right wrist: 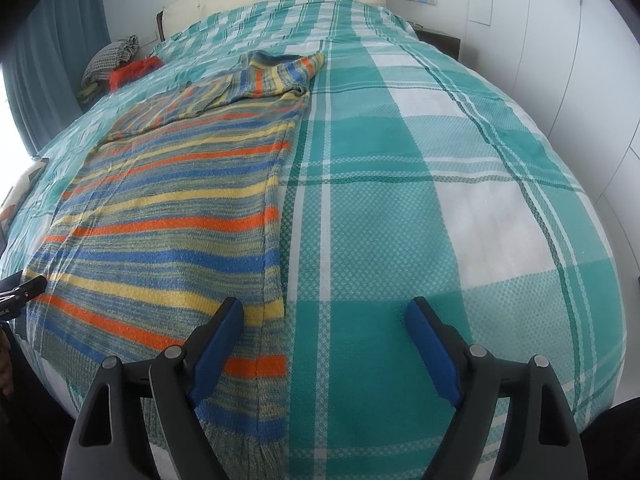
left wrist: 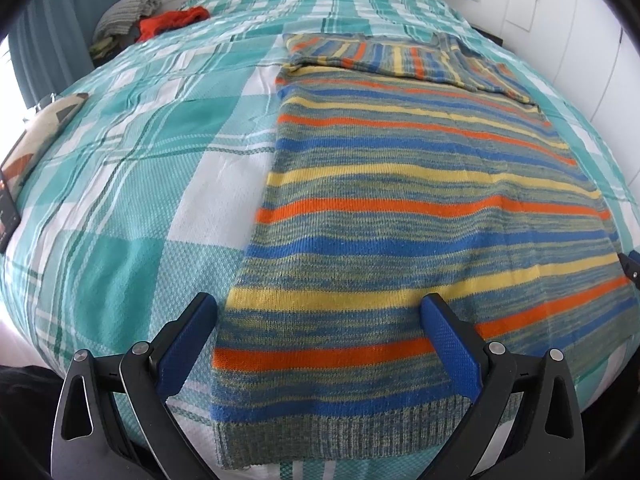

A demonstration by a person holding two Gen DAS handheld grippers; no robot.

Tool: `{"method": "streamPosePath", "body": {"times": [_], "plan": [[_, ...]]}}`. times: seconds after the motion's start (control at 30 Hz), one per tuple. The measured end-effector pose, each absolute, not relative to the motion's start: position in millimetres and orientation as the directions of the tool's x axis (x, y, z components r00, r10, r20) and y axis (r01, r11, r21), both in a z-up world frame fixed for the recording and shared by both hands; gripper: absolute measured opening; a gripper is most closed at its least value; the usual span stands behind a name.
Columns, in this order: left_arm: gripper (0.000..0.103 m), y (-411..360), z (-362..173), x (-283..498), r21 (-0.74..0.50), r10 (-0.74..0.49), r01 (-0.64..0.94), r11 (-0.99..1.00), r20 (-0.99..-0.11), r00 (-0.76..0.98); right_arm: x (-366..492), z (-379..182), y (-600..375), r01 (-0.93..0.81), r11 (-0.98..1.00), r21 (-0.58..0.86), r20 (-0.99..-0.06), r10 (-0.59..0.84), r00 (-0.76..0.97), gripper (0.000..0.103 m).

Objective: Fold small clothes

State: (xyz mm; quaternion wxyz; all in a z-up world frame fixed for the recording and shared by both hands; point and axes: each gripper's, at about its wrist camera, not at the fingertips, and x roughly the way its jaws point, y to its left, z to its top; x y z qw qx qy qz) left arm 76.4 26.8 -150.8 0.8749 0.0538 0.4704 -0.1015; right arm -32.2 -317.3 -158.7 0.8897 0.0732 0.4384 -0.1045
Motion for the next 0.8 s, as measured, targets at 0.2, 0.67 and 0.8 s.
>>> {"method": "streamPosePath", "body": {"times": [0.2,0.67,0.8], "plan": [[0.102,29,-151,76,-0.012,-0.134,0.229,0.973,-0.840,0.526,-32,-161,-314,0.242,0.970,0.026,-0.794,-0.127,0.595,0.086],[0.100,55,-152,66,-0.100,-0.191,0.230,0.968,-0.888,0.419,-54,-131,-332,0.227,0.957,0.179,-0.803,0.009,0.596,0.089],[0.098,55,-157,59,-0.134,-0.227,0.258,0.957,-0.899,0.375,-70,-131,-328,0.163,0.937,0.310,-0.837,0.188,0.514,0.087]]}}
